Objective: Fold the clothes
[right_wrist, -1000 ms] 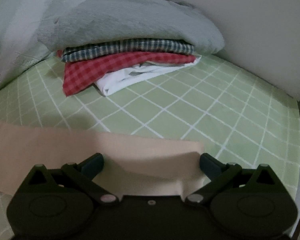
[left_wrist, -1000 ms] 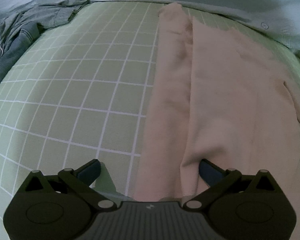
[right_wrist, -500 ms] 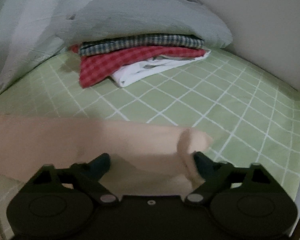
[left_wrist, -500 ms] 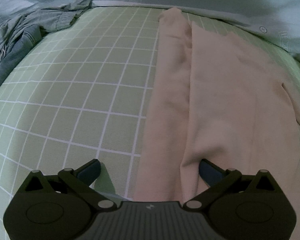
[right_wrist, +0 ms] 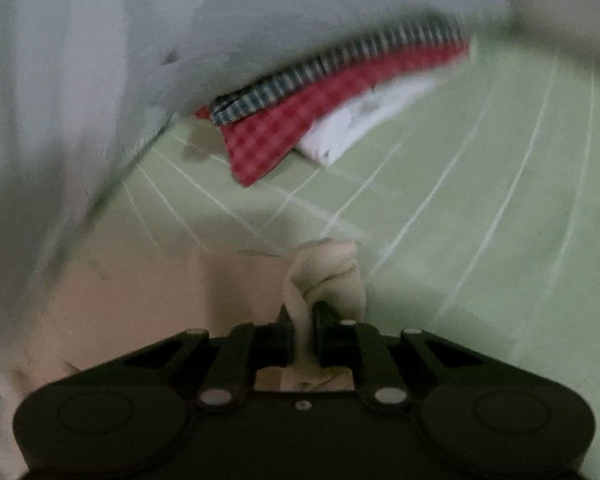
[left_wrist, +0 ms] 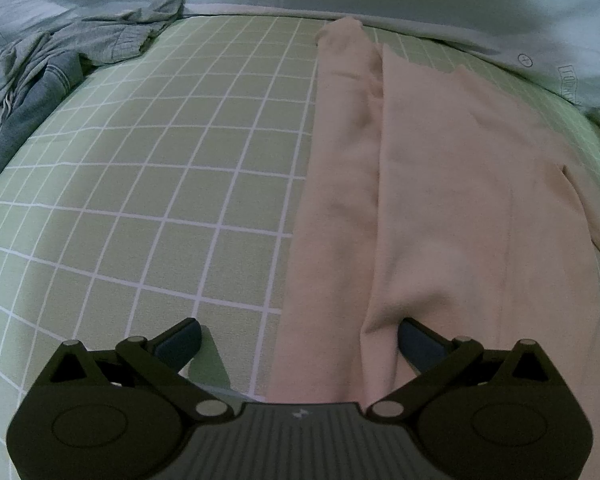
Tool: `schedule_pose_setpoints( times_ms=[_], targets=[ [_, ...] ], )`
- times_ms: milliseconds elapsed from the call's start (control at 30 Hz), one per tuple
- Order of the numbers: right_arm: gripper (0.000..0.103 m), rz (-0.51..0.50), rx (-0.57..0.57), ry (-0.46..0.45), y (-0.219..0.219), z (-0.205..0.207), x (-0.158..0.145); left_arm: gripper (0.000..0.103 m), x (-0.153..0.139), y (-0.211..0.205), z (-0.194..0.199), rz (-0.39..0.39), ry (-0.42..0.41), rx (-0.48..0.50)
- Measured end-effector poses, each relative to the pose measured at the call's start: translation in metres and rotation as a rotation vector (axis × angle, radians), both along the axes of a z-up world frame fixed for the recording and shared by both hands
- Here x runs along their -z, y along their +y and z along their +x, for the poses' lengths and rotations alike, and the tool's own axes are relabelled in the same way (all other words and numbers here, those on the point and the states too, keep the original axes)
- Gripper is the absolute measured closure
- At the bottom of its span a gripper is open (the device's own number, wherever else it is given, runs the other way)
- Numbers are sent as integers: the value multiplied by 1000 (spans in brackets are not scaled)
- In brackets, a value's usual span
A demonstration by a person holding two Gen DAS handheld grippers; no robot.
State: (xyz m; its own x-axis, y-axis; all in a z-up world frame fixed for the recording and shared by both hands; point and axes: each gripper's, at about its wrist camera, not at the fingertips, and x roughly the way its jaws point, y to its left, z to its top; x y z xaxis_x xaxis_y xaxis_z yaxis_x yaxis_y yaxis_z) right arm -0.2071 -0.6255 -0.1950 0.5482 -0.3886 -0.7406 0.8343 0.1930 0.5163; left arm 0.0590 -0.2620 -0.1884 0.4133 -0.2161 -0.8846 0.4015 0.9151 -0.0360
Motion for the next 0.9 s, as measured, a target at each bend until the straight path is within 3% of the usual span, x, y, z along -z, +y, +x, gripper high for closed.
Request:
schedule_pose_setpoints(
  times_ms=[100,167,233,300,400,467,500,533,633,800,900],
  targets=[
    [92,365,120,-375,-10,5,34,0,0,0,1,2,6,2],
    [92,474,140,-441,-7,33,45,0,-1,0,2,3,9,4],
    [93,482,41,-443,-2,77,34,0,-1,0,2,4,11,5],
    [93,516,-115,-548,13,133,10,0,0,0,2,4,13,6],
    [92,395,-492,-757,54,212,-72,0,0,0,3,7,20,7],
    [77,313,-675,-872,80,240,-120,0,0,0,4,9,27,5],
    [43,270,-718,-881,88,246,-135,0,-1,0,4,9,29,3],
    [23,199,-744,-861,95,247,-145,0,-1,1,3,10,32,0],
    [18,-50,-790,-663,110,232,-151,0,-2,5,-2,7,40,-19],
    [17,-242,-730,-234,113,176,-106,0,-4,14,-13,11,45,-32],
    [17,-307,-674,-54,114,129,-73,0,-6,19,-25,26,41,-22]
  ],
)
